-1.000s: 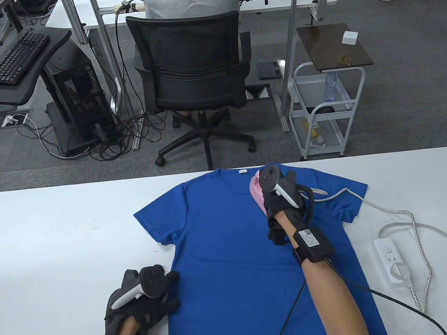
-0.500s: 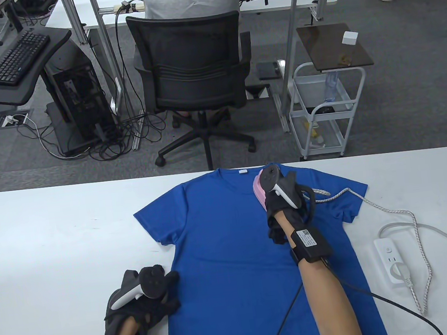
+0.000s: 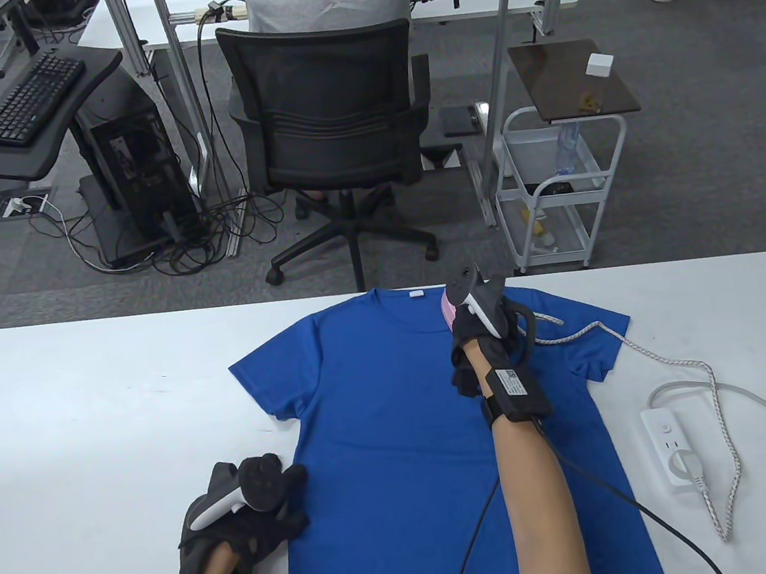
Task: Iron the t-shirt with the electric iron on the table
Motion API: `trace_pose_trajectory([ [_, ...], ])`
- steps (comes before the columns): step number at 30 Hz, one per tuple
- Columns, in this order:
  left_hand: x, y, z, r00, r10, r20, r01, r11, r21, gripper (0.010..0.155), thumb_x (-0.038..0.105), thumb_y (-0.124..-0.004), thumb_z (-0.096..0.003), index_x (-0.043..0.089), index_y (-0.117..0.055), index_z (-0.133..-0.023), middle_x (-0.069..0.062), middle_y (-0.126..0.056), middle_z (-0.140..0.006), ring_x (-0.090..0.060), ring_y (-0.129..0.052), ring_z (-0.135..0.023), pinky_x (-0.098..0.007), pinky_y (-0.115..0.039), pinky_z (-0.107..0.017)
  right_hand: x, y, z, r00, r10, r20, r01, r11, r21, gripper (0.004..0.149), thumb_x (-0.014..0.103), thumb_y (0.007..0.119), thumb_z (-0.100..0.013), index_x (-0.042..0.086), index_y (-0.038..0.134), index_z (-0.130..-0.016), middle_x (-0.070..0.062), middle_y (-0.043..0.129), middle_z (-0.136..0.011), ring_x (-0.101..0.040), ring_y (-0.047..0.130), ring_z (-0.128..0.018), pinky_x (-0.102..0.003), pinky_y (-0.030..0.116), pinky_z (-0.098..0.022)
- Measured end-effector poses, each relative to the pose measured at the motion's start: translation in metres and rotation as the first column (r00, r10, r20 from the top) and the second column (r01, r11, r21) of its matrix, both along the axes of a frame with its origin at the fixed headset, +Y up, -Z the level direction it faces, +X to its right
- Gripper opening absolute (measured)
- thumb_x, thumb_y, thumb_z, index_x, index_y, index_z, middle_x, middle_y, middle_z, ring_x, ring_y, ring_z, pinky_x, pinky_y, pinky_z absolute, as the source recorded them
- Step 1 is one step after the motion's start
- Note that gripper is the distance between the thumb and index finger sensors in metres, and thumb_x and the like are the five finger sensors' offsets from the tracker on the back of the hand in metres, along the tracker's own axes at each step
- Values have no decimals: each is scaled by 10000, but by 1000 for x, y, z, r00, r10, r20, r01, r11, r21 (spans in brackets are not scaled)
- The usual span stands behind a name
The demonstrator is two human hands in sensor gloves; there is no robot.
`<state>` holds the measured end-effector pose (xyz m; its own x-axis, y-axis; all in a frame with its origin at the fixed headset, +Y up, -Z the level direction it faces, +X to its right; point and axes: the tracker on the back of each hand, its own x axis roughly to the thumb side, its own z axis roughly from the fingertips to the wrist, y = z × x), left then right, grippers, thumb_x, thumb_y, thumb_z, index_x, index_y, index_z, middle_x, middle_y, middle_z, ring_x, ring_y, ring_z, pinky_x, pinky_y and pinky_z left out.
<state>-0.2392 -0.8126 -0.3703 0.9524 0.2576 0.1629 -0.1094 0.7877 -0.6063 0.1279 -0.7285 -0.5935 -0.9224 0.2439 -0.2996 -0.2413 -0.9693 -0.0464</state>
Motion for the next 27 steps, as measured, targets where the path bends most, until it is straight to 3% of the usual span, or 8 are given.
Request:
trace_pose_trajectory([
  [18, 0, 0, 0, 1000, -2, -1, 2, 1000, 4, 751, 568, -576, -478, 415, -132, -1064, -47, 24, -1112, -374, 35, -1009, -563, -111, -697, 42, 2, 46, 997, 44, -65, -42, 999, 33, 592, 289, 720, -478, 376, 539, -1034, -204, 790, -984, -401, 919, -746, -513, 783, -538],
  [27, 0, 0, 0, 1000, -4, 2, 4, 1000, 1, 753, 569, -576, -478, 416, -128, -1064, -46, 28, -1111, -374, 37, -1008, -564, -111, -697, 58, 3, 44, 996, 64, 60, -66, 997, 33, 590, 295, 723, -481, 361, 550, -1041, -205, 803, -972, -393, 937, -730, -502, 799, -529],
])
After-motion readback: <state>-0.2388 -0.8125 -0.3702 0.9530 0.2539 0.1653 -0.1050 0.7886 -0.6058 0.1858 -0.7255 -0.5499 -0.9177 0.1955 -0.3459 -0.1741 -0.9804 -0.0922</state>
